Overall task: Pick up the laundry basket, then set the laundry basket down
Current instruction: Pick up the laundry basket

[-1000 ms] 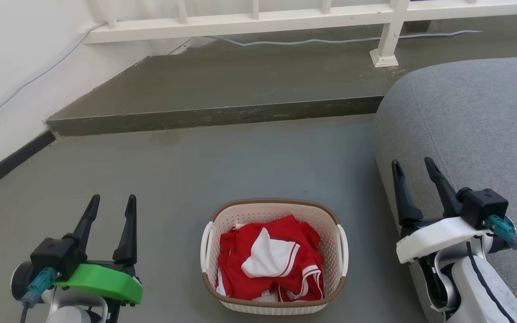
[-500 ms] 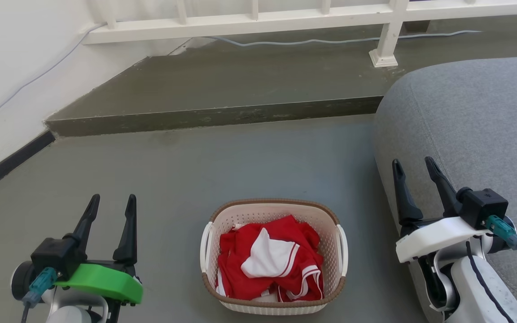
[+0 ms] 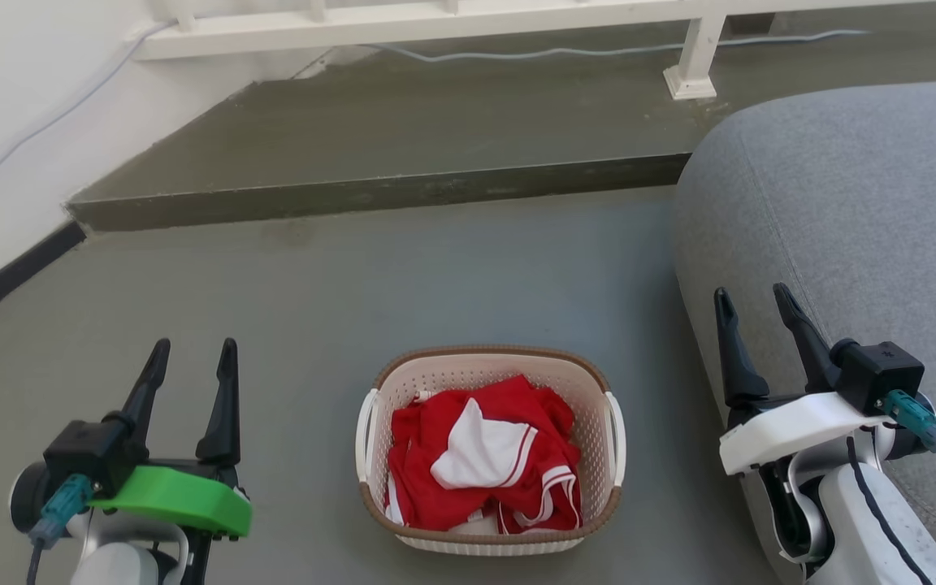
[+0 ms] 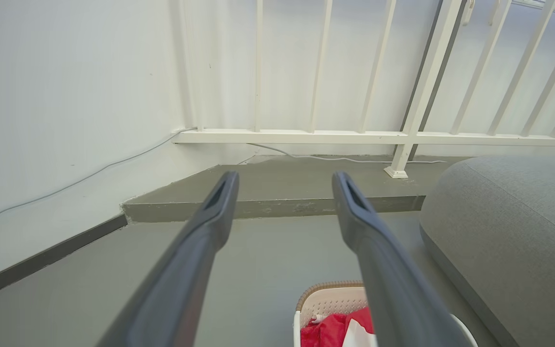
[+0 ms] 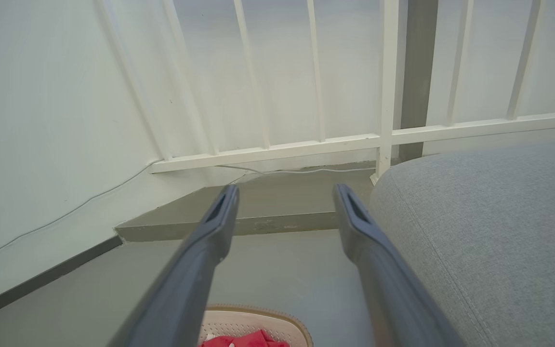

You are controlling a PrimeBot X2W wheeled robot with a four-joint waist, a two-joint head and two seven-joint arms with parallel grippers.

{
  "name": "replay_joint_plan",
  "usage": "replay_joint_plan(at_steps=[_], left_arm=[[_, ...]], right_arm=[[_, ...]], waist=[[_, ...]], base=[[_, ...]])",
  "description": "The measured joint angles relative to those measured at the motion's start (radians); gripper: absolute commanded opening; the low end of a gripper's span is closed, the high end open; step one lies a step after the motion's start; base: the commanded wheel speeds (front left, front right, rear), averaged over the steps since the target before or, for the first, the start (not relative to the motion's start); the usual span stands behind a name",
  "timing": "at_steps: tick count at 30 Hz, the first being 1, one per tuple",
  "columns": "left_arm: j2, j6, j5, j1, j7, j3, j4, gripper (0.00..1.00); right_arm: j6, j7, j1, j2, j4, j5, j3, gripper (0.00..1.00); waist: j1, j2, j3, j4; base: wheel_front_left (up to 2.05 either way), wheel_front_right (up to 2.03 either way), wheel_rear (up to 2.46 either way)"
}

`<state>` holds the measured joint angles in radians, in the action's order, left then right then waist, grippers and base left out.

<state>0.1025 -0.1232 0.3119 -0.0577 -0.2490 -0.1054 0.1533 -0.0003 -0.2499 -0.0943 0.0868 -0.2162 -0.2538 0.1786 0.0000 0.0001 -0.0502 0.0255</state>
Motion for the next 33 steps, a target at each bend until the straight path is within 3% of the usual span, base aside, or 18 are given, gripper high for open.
replay_joint_plan(at_steps=[17, 27, 33], left_arm=[[0.015, -0.001, 0.029, -0.048, -0.003, -0.03, -0.023, 1.0], [0.059, -0.001, 0.065, -0.115, -0.003, -0.069, -0.016, 1.0], [0.092, -0.001, 0.103, -0.186, -0.003, -0.114, 0.001, 1.0]], right_arm=[[-0.02, 0.0, -0.007, -0.019, -0.004, 0.017, -0.004, 1.0], [-0.021, 0.0, -0.053, -0.025, -0.056, 0.025, 0.024, 1.0], [-0.047, 0.0, -0.101, -0.026, -0.109, 0.02, 0.018, 1.0]], waist=[[0.0, 0.0, -0.127, 0.016], [0.0, 0.0, -0.239, 0.03], [0.0001, 0.0, -0.327, 0.037]], base=[[0.0, 0.0, 0.0], [0.0, 0.0, 0.0], [0.0, 0.0, 0.0]])
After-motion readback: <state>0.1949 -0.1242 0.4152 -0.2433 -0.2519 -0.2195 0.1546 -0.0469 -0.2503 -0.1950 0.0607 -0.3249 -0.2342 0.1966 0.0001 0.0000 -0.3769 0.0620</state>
